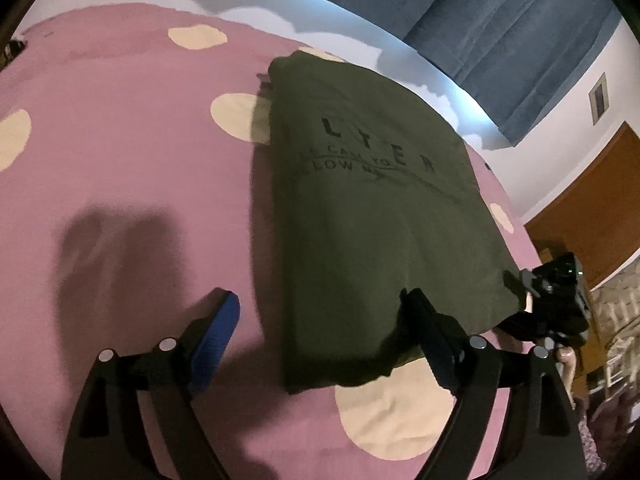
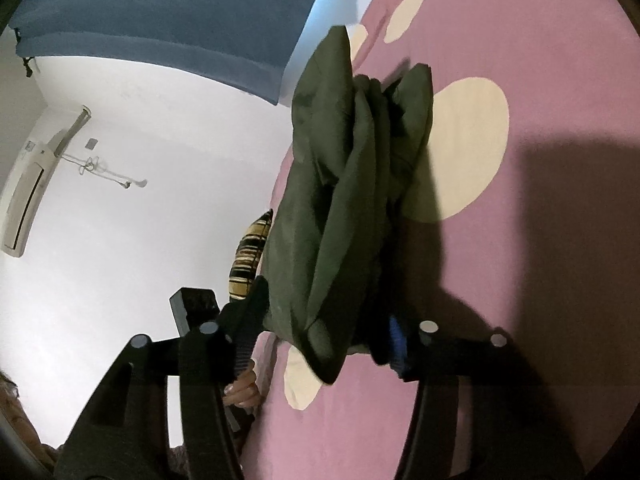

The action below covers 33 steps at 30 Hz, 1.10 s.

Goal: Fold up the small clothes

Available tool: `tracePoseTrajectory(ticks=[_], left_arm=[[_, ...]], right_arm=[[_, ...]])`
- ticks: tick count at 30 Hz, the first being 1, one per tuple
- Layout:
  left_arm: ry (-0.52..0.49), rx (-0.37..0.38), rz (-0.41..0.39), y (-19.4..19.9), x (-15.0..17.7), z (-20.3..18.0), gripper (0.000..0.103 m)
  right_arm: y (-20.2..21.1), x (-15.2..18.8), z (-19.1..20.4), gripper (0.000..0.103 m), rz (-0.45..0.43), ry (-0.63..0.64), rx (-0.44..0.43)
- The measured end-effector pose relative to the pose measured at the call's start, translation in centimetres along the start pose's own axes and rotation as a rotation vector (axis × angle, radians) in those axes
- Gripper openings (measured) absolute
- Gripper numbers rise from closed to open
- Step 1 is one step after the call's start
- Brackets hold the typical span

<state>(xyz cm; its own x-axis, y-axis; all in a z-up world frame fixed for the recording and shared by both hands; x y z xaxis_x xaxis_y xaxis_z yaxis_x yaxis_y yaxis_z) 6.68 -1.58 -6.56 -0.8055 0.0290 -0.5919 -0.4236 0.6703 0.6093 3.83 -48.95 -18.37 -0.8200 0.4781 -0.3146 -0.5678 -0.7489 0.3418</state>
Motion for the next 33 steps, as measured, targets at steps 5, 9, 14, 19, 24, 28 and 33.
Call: tracePoseTrajectory(ticks=[5, 9, 14, 19, 24, 28, 33], left_arm=[[-0.030, -0.060, -0.038, 1.0, 0.9, -0.9, 0.085], [-0.064, -0.116, -0.050, 1.6, 1.5, -1.7, 0.085], [-0.113, -0.211, -0.042, 1.7, 2.8, -2.3, 0.085], [-0.097, -0.250, -0.037, 2.1, 3.7, -2.2, 0.085], [-0.116, -0.317, -0.073, 2.9, 4.3, -2.7, 0.085], [-0.153, -0.375, -0.117, 3.7, 4.8, -3.7, 0.085], [-0.197, -0.413, -0.145, 4.2, 5.5, -5.2, 0.085]], right_arm=[[1.3, 0.7, 0.1, 0.063, -0.042, -0.011, 0.003], [2.2, 1.5, 0.3, 0.064, -0.077, -0.011, 0.019], [2.9, 2.6, 1.0, 0.069, -0.114, 0.018, 0.079], [2.8, 3.6, 2.3, 0.074, -0.117, 0.085, 0.167], [2.9, 5.2, 3.4, 0.081, -0.119, 0.150, 0.314], [2.3, 6.6, 4.4, 0.085, -0.128, 0.192, 0.515], [1.0, 7.9, 6.4, 0.091, -0.126, 0.273, 0.712]])
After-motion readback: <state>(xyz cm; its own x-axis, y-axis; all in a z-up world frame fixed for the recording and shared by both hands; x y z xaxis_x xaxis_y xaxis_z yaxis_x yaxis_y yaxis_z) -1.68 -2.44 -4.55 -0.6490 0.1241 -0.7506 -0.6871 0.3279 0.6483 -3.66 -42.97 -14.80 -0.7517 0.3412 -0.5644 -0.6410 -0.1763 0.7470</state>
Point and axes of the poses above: each gripper's, at about its wrist camera, not at the fingertips, and y roughly against the way its jaws point, z to its left, x to its underside, the point moved 1 cm from there along -y, roughly the way its jaws point, and after that the axes turned 8 degrees about x, right-handed, at the moved point
